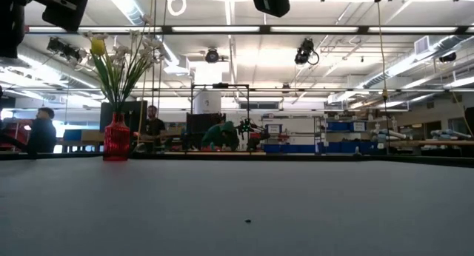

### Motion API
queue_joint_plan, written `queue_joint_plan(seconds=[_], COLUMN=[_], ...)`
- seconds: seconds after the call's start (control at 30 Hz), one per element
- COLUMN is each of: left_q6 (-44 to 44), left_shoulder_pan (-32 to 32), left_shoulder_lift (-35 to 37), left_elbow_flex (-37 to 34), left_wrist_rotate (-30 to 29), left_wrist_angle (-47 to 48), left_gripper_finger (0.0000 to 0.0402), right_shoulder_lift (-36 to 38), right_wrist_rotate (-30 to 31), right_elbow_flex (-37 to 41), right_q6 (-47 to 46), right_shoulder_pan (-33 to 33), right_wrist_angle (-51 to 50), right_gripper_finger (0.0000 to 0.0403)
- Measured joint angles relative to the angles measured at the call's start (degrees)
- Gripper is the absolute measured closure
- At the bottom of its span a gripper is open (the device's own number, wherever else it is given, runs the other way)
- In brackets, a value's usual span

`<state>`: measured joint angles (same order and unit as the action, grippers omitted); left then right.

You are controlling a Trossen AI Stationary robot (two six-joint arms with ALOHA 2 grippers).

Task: Sort flowers into vase by color
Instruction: Put the black flower into the transparent vase

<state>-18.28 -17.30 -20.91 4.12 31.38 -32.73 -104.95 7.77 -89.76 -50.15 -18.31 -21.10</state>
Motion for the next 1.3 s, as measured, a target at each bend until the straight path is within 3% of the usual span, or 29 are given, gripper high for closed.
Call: queue_joint_plan(seconds=[0.7,0.93,1.07,1.3], left_q6=[-0.69,-4.95,-5.89,-6.21], left_shoulder_pan=[0.02,0.02,0.02,0.02], left_shoulder_lift=[-0.85,-0.85,-0.85,-0.85], left_elbow_flex=[0.0,0.78,0.85,0.85], left_wrist_rotate=[2.79,3.31,4.11,4.59], left_wrist_angle=[4.01,3.56,4.31,4.31], left_gripper_finger=[0.0363,0.0359,0.033,0.0246], right_shoulder_lift=[0.02,0.02,0.02,0.02], right_wrist_rotate=[-0.39,-0.42,-0.42,-0.42], right_elbow_flex=[0.0,0.0,0.0,0.0], right_q6=[0.87,0.87,0.87,0.88], right_shoulder_pan=[-0.02,-0.04,-0.07,-0.11], right_wrist_angle=[-0.09,-0.67,-1.16,-2.09], right_gripper_finger=[0.0249,0.0249,0.0249,0.0249])
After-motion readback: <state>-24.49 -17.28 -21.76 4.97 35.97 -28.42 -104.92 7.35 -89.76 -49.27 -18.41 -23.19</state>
